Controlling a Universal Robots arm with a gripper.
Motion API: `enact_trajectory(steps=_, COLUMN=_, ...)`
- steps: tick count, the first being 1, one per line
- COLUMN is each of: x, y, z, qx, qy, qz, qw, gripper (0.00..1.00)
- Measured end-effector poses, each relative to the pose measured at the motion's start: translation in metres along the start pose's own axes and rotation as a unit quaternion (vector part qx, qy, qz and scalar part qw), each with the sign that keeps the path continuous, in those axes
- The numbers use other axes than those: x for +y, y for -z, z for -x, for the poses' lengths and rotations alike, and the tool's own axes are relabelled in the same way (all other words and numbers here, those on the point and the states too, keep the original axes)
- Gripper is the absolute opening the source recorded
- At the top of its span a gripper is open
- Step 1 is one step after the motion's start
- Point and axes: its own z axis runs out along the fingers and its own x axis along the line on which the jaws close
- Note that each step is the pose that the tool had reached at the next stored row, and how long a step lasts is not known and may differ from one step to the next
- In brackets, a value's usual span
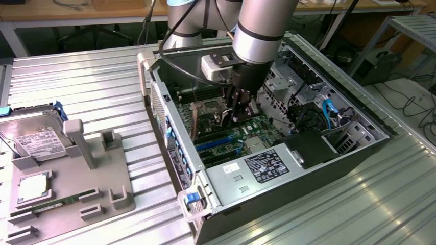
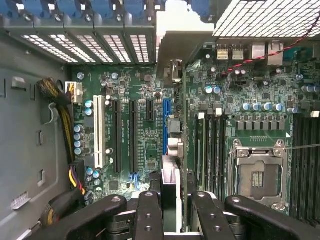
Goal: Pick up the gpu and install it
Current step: 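Insert the gpu into the slot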
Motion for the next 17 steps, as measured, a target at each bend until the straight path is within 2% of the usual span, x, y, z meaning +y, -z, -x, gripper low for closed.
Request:
enact_trajectory(steps=1, x=0.0013, y=-0.0014, z=0.000, qx=0.0000, qy=0.000, qz=-0.0007, qw=1.0000, gripper=0.28)
enact_trajectory(steps=7, x=0.0061, y=-0.0124, z=0.000, qx=0.0001, qy=0.000, qz=-0.0005, qw=1.0000, gripper=0.28)
enact_trajectory(steps=12, x=0.0079, y=-0.0233, z=-0.002, qx=0.0000, qy=0.000, qz=0.0037, qw=1.0000, gripper=0.28)
enact_trajectory(steps=14, x=0.0084, y=-0.0251, z=-0.002, qx=0.0000, qy=0.000, qz=0.0049, qw=1.0000, gripper=0.28)
enact_trajectory(steps=17, x=0.0099, y=-0.0275, z=-0.002, qx=0.0001, qy=0.000, qz=0.0084, qw=1.0000, gripper=0.28)
